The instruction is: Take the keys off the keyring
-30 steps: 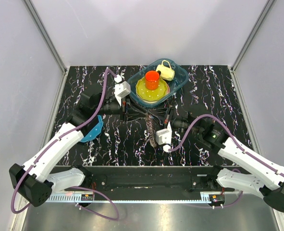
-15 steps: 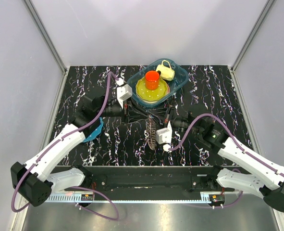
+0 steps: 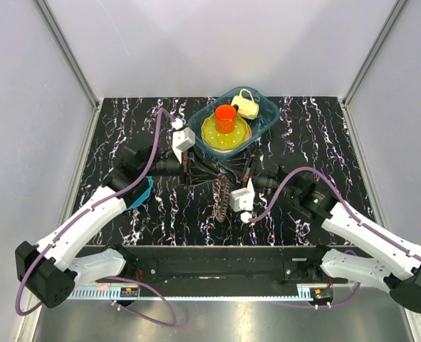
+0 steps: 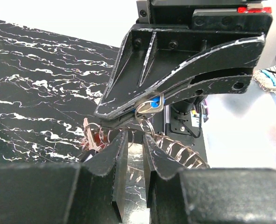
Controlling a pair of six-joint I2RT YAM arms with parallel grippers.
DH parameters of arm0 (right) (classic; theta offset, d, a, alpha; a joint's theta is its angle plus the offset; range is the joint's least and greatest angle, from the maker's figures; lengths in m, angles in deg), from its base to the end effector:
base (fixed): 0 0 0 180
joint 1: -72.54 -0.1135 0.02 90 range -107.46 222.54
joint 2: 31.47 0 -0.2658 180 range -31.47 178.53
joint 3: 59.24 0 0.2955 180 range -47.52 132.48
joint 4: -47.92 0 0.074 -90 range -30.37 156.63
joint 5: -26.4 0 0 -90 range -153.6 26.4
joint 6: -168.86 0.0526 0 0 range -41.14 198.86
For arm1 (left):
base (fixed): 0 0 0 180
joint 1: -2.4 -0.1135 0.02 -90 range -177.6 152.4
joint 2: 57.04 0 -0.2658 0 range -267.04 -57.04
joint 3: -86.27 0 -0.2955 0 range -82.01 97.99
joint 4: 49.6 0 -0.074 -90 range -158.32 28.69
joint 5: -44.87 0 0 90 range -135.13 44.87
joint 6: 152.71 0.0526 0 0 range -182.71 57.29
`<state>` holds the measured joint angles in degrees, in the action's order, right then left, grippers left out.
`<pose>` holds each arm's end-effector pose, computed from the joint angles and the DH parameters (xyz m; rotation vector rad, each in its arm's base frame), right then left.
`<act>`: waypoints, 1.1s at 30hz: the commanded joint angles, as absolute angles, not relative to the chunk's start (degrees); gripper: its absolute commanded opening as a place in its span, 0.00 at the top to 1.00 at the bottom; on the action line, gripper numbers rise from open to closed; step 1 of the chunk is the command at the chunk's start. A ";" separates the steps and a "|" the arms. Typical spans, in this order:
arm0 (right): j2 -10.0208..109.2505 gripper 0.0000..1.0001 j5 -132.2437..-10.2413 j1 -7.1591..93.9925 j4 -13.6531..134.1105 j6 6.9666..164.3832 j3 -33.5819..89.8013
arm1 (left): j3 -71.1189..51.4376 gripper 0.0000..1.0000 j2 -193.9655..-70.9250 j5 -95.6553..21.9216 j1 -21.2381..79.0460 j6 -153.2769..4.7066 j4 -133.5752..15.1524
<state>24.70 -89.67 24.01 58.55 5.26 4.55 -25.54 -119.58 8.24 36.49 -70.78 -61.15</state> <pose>0.1721 0.2296 0.3671 -1.5511 0.4608 0.0317 0.2217 -0.2010 0.3676 1.0996 1.4384 -1.3084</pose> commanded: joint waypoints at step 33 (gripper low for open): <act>26.98 1.00 -86.81 24.20 53.39 16.45 10.31 | -27.61 0.63 -114.43 -2.93 40.11 -67.36 -58.50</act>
<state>26.92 -88.44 24.01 57.87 12.34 6.71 -27.31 -116.15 1.61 39.38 -69.56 -60.71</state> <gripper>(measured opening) 0.031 0.340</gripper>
